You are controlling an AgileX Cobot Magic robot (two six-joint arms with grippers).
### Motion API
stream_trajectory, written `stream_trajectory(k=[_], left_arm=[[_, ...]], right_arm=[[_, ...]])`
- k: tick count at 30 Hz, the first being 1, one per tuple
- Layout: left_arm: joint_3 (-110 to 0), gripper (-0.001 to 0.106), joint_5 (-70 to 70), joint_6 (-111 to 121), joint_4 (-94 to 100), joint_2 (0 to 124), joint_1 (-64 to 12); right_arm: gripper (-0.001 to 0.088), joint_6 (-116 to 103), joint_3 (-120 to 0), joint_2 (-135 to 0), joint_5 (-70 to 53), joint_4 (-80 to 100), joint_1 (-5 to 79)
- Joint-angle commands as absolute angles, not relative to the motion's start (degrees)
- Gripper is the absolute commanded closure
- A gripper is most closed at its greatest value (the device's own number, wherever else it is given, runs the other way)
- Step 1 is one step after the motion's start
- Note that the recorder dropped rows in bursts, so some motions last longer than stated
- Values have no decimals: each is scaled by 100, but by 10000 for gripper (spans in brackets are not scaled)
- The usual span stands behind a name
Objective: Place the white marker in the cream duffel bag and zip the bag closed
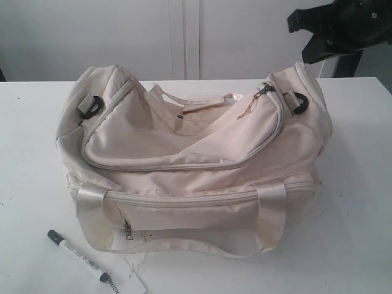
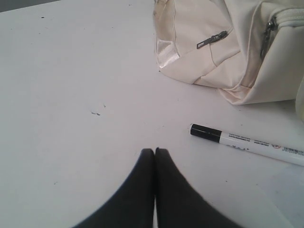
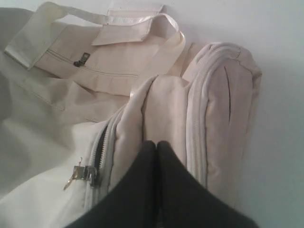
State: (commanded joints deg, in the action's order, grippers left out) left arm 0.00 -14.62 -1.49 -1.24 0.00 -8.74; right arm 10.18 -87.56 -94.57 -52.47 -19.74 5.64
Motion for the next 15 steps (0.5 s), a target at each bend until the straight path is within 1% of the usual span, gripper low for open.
stream_trajectory(k=[8,11,14,15], left_arm=[[0,1053,-1462,-149,-124,0,-874],[0,1053,-1462,-149,-124,0,-874],[0,1053,-1462,-149,-124,0,-874],[0,1053,-1462,-149,-124,0,-874]], right_arm=[[865,1009,-8940,-9720,-5258,-2299,564],[818,1023,-8940,-9768,-5245,-2359,564],[742,1023,-8948,-9768,-5255,-2177,564],[730,987,-8953,-9768,-5255,-2041,564]])
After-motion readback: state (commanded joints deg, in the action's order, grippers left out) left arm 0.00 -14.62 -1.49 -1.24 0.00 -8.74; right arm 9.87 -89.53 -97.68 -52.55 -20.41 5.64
